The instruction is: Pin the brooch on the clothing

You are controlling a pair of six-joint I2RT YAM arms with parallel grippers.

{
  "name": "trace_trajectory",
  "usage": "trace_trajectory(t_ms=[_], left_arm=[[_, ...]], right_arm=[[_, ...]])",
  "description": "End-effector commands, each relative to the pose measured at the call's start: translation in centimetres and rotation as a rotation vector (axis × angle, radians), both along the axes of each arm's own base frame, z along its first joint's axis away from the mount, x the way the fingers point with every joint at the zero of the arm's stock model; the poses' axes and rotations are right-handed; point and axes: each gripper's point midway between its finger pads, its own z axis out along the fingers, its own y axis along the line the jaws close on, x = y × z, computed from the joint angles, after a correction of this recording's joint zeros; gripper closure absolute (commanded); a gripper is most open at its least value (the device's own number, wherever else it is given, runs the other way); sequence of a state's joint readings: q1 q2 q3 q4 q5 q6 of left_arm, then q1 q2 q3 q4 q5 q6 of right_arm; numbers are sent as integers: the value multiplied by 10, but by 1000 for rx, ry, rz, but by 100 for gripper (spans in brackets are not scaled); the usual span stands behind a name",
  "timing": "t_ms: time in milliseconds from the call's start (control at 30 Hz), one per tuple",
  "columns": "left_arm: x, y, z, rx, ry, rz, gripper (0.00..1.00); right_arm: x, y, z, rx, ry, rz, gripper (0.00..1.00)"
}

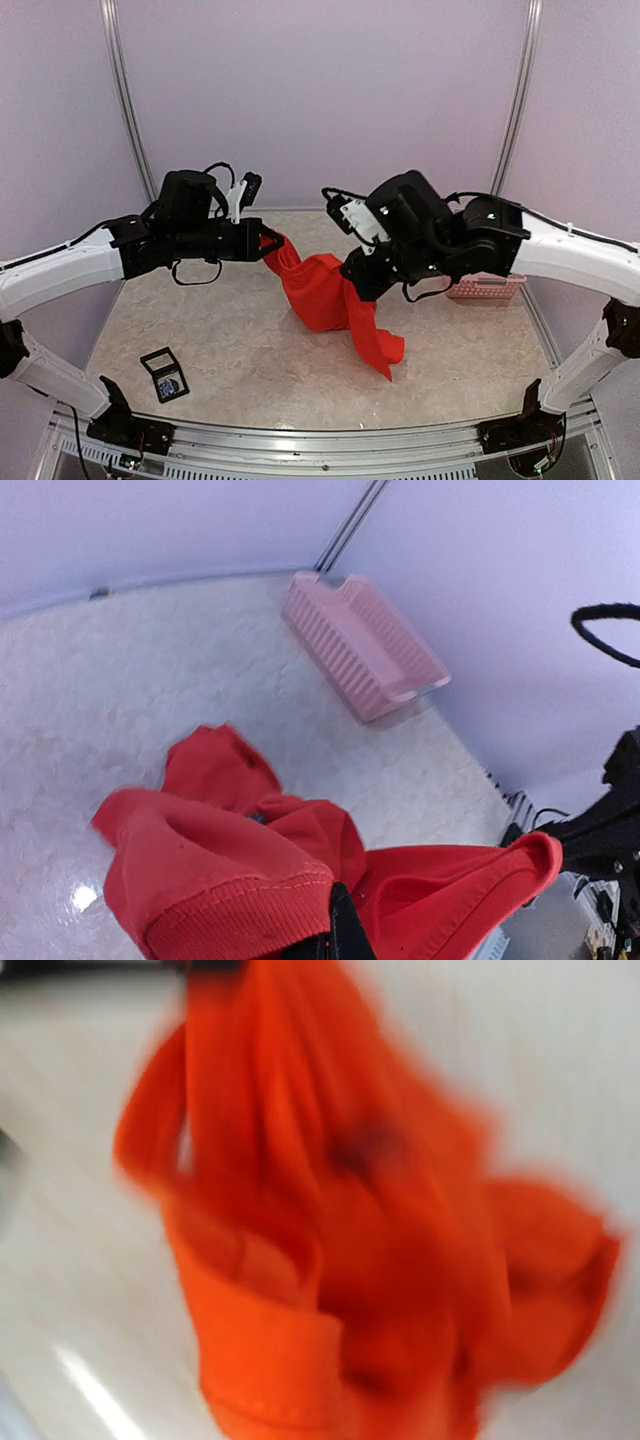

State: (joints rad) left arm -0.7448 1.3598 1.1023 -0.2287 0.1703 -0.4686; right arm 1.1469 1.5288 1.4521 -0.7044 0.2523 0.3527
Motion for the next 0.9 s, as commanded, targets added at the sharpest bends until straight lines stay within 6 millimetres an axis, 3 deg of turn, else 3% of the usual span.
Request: trace_trajectory(t_ms=[0,100,133,167,233,267,333,367,400,433,467,500,533,567,633,700,733,767,833,867], left_arm=[[-26,25,107,-91,-190,42,100],[-17,36,154,-125,-282,71,100],[-4,37,160,-118,-300,81,100],[10,42,171,-122,-322,100,100],[48,53,190,-132,-351,144,100],[78,56,190,-122,-348,177,100],[122,70,219,-130,-403,244,100],[147,73,244,-145,-447,272,100],[157,81,273,-165,-502,295,100],[181,81,269,-145,-497,314,100],[176,92,323,-199,-616,340,100],[196,92,326,-201,-654,365,100],[205,98,335,-211,-707,393,100],[222,100,326,-205,-718,423,100],[229,112,327,-207,-772,465,100],[214,121,336,-202,-832,475,100],[197,127,348,-196,-853,472,100],[190,127,347,-174,-841,460,100],[189,121,323,-114,-765,421,100],[192,115,301,-79,-707,403,100]], right_arm=[[-8,-25,95,144,-122,6,100],[34,-36,134,233,-197,-27,100],[53,-38,143,253,-229,-20,100],[86,-49,156,279,-270,-54,100],[144,-62,179,315,-341,-90,100],[171,-67,193,313,-394,-112,100],[222,-70,220,308,-497,-145,100],[242,-72,242,307,-575,-151,100],[259,-73,260,318,-642,-163,100],[272,-79,280,336,-720,-188,100],[283,-86,299,360,-796,-215,100],[287,-94,317,394,-873,-238,100],[287,-102,333,422,-938,-256,100],[269,-114,369,487,-1050,-264,100],[245,-122,397,521,-1147,-231,100],[230,-130,411,524,-1173,-235,100],[227,-132,410,502,-1167,-235,100],[231,-131,398,460,-1135,-233,100],[240,-124,356,379,-1023,-214,100],[244,-118,326,341,-952,-185,100]])
